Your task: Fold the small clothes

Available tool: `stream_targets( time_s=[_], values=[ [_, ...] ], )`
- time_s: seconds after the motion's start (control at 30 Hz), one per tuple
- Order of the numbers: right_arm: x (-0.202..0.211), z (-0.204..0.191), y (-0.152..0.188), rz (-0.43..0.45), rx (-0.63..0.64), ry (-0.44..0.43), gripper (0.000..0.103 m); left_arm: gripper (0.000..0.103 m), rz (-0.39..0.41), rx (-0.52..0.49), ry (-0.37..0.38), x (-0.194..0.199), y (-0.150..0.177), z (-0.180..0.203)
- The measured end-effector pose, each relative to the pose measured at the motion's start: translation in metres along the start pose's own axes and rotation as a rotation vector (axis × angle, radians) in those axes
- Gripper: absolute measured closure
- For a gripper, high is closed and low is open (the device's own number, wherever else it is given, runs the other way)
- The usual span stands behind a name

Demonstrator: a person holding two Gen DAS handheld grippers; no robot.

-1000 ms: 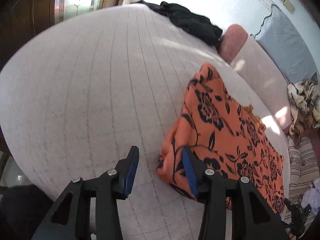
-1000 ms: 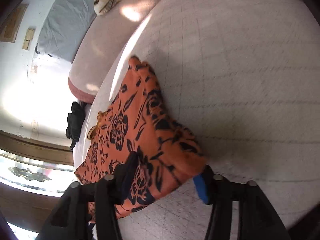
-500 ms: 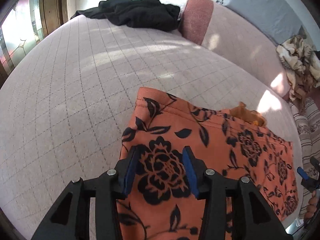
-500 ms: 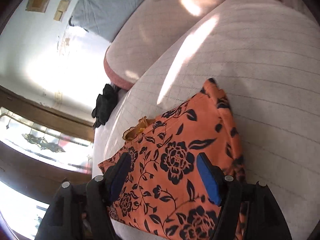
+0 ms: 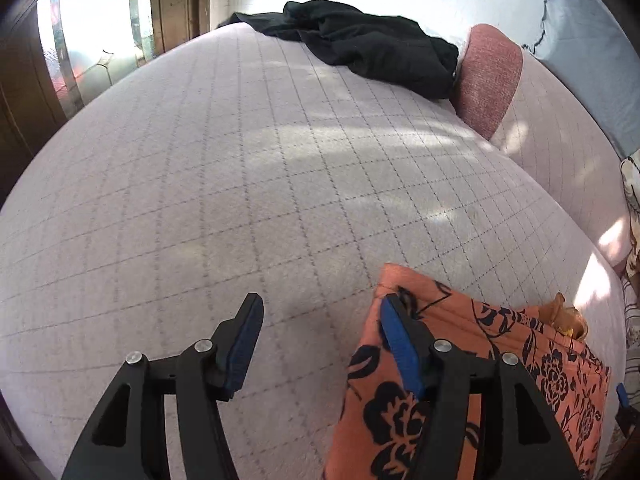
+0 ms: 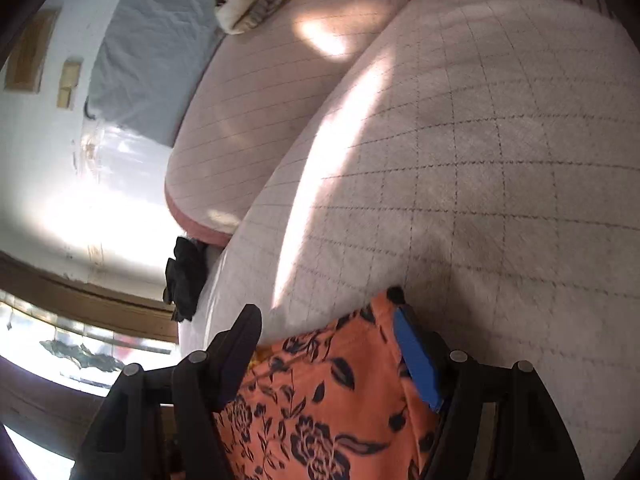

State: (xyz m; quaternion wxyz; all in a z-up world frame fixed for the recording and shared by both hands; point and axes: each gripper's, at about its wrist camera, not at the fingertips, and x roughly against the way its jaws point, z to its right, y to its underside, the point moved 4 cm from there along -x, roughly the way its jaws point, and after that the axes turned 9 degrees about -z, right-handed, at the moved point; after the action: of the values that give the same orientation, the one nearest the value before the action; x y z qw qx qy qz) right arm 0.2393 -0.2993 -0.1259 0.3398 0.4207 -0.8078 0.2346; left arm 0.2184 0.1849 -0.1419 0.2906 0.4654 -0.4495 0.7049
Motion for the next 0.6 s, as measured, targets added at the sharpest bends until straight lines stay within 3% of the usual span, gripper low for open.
stream_targets(
  time_s=[0.13, 0.33, 0.43, 0.47, 0.5, 0.53, 0.57, 0.6],
  values=[
    [0.047, -0.032, 0.071, -0.03, 0.144, -0.033, 0.026, 0.04, 0.073, -0.006, 0.013, 0.044, 0.031, -0.021],
    [0.055, -0.025, 0.173, -0.145, 0.171, -0.118, 0.025, 0.04, 0.051, -0.081, 0.095, 0.074, 0.102, -0.018],
    [0.048, 0.012, 0.183, -0.145, 0.102, -0.069, 0.025, 0.04, -0.013, -0.121, 0.063, 0.054, 0.13, -0.017],
    [0.045, 0.026, 0.182, -0.135, 0.068, -0.043, 0.025, 0.04, -0.062, -0.102, 0.032, 0.04, 0.135, -0.024],
    [0.044, 0.041, 0.179, -0.113, 0.007, -0.006, 0.025, 0.037, -0.085, -0.072, 0.055, 0.032, 0.139, -0.031],
    [0.048, 0.052, 0.176, -0.092, -0.05, -0.011, 0.025, 0.037, -0.061, -0.063, 0.081, 0.036, 0.139, -0.035],
    [0.054, 0.057, 0.175, -0.076, -0.087, -0.048, 0.025, 0.037, -0.074, -0.067, 0.06, 0.042, 0.139, -0.035],
    [0.059, 0.056, 0.174, -0.058, -0.099, -0.033, 0.025, 0.037, -0.077, -0.067, 0.043, 0.05, 0.138, -0.035]
  ],
)
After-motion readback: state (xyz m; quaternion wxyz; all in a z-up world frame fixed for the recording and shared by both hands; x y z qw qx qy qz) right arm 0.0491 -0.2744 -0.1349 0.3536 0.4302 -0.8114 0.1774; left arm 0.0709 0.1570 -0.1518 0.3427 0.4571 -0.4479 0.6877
